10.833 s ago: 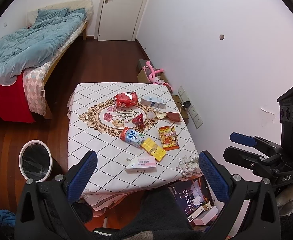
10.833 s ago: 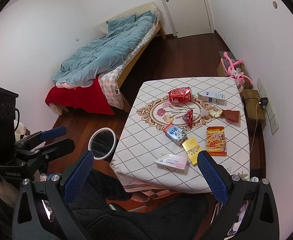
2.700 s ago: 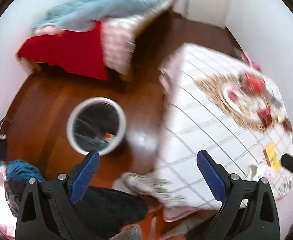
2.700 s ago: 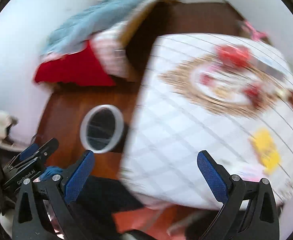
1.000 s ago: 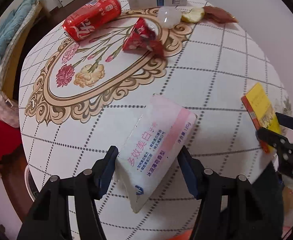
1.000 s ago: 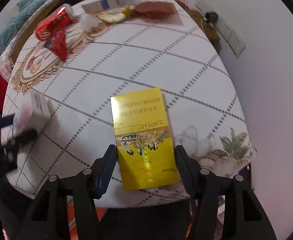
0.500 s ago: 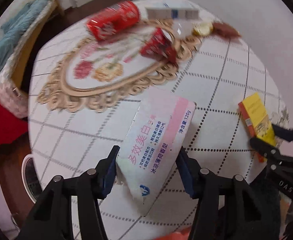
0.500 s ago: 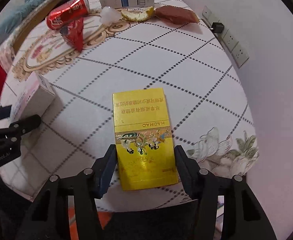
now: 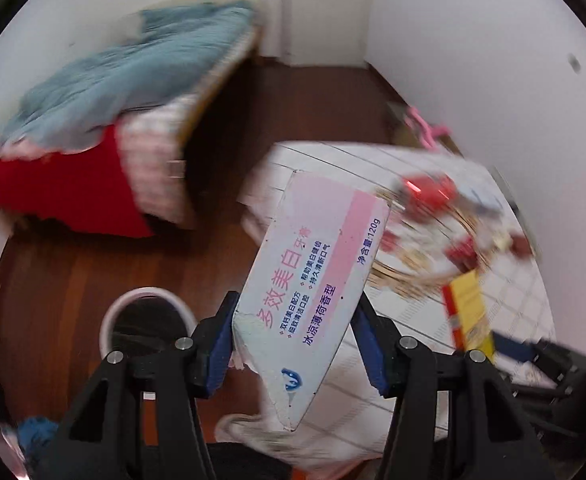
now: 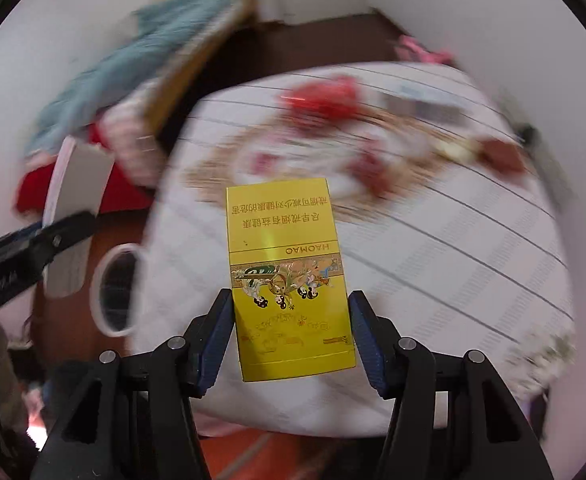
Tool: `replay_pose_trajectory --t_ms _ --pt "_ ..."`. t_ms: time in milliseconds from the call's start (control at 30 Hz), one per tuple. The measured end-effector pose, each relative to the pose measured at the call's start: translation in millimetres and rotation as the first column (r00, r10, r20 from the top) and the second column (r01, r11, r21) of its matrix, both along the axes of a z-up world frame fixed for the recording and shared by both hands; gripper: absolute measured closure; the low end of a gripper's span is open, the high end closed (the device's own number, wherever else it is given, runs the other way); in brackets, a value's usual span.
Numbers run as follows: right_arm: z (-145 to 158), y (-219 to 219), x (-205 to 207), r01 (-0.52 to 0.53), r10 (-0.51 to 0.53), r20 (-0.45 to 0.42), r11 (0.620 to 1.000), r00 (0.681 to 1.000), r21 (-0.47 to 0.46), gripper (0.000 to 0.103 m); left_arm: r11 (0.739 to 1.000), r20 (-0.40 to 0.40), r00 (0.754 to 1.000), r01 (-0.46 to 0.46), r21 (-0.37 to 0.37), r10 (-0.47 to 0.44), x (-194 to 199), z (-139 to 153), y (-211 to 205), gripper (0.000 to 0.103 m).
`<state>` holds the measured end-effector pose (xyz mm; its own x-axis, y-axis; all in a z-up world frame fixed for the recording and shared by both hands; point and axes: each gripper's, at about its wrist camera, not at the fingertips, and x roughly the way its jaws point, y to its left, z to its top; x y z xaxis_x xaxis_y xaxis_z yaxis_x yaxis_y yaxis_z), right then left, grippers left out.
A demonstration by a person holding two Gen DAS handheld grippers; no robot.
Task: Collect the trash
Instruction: 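Carry both boxes over the bin and open both tools to drop them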
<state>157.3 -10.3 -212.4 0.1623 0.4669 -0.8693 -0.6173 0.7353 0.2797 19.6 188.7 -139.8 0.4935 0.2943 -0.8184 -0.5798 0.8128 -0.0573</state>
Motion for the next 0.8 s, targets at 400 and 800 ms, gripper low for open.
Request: replay_pose_trajectory --t_ms 400,800 --pt "-77.1 256.9 -99.2 -0.318 0.309 -0.16 0.948 0.937 -0.032 0.044 0.871 -0.154 0.922 -0.386 -0.303 0.355 -138.4 -132.7 210.4 0.051" --pt "-227.4 413.2 -124.8 -0.417 0.352 -0.285 0.883 0.892 -0.215 0.043 0.745 -0.342 0.857 -0.508 -0.432 0.386 -168.1 -256.3 283.6 0.042"
